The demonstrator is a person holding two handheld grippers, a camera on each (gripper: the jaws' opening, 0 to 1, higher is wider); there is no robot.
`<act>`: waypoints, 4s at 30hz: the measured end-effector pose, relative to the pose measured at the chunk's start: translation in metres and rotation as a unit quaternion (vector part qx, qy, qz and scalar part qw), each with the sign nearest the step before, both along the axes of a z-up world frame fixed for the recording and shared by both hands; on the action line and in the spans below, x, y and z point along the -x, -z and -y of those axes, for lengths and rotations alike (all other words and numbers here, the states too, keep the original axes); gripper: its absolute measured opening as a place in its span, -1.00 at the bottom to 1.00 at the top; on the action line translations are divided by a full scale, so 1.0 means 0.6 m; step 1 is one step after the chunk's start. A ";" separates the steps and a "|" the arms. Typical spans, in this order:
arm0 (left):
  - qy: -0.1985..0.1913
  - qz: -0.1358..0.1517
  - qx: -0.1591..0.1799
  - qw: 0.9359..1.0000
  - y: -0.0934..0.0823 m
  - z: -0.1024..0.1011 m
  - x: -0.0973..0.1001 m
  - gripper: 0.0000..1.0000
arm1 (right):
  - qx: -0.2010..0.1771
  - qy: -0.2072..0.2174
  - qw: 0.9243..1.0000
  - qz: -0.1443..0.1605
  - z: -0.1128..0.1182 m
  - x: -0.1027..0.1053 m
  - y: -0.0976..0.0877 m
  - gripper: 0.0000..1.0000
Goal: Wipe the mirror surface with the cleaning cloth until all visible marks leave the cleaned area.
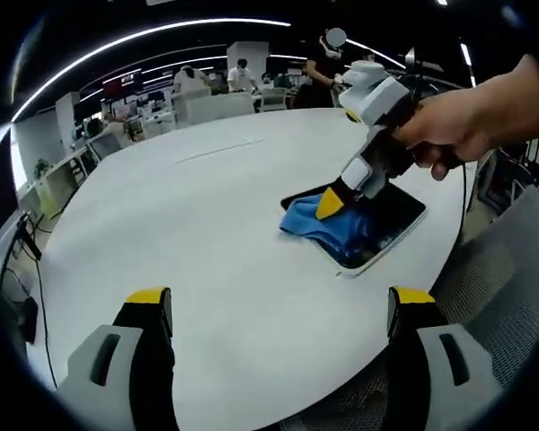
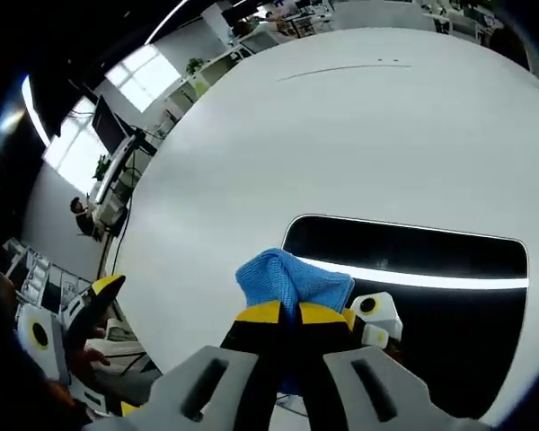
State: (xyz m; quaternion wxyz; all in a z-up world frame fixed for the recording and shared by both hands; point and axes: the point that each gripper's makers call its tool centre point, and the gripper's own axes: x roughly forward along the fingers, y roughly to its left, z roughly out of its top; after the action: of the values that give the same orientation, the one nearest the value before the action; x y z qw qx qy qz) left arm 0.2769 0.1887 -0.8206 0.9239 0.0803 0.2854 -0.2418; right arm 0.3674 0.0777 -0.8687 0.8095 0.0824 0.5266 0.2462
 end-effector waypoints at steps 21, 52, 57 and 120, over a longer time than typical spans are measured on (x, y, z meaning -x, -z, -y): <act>-0.010 -0.003 0.005 1.000 0.004 -0.007 -0.005 0.98 | 0.007 -0.013 1.000 0.010 -0.002 -0.065 -0.007 -1.00; -0.008 -0.011 0.002 1.000 0.010 -0.007 -0.001 0.98 | -0.001 0.009 1.000 0.017 0.030 -0.084 -0.004 -1.00; -0.008 -0.010 0.001 1.000 0.007 -0.005 0.001 0.98 | 0.003 0.010 1.000 0.016 0.040 -0.091 0.002 -1.00; -0.001 -0.006 0.004 1.000 0.000 0.001 0.002 0.98 | -0.012 0.032 0.999 -0.006 0.069 0.013 0.006 -1.00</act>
State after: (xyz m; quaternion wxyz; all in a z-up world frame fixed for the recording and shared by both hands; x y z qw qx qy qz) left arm 0.2758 0.1879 -0.8207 0.9228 0.0745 0.2903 -0.2421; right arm 0.3594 0.0363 -0.8720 0.8124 0.1103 0.5260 0.2260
